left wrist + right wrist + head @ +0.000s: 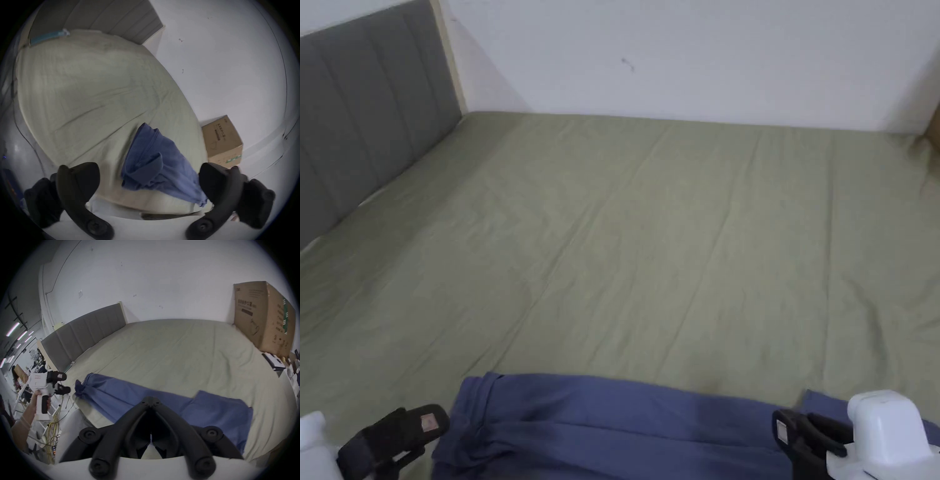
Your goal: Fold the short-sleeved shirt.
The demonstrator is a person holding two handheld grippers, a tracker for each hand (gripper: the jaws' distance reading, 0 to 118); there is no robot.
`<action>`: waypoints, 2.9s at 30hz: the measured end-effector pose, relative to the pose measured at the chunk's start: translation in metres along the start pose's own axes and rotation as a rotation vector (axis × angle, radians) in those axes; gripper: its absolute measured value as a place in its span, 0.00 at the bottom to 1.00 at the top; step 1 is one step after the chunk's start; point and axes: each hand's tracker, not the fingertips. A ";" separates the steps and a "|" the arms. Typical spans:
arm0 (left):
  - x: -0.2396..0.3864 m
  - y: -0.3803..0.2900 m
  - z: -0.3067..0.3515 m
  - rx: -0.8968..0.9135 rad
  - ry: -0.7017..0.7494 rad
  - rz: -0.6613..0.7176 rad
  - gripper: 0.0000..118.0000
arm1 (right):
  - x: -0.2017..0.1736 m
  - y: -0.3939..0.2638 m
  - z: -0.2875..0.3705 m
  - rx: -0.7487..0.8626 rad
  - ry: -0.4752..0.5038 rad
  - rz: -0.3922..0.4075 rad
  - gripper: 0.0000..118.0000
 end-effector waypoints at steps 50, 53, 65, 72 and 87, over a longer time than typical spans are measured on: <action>0.272 -0.200 -0.213 -0.501 -0.135 -0.621 0.85 | 0.089 -0.056 0.076 0.051 -0.128 -0.507 0.00; 0.270 -0.189 -0.202 -0.499 -0.189 -0.603 0.85 | 0.090 -0.060 0.080 0.043 -0.143 -0.487 0.00; 0.236 -0.132 -0.177 -0.365 0.041 -0.571 0.06 | 0.096 -0.073 0.089 0.035 -0.153 -0.500 0.00; 0.244 -0.195 -0.220 -0.573 -0.072 -0.527 0.02 | 0.093 -0.071 0.092 0.045 -0.138 -0.495 0.00; 0.261 -0.219 -0.189 -0.605 -0.223 -0.582 0.15 | 0.081 -0.065 0.094 0.038 -0.117 -0.432 0.00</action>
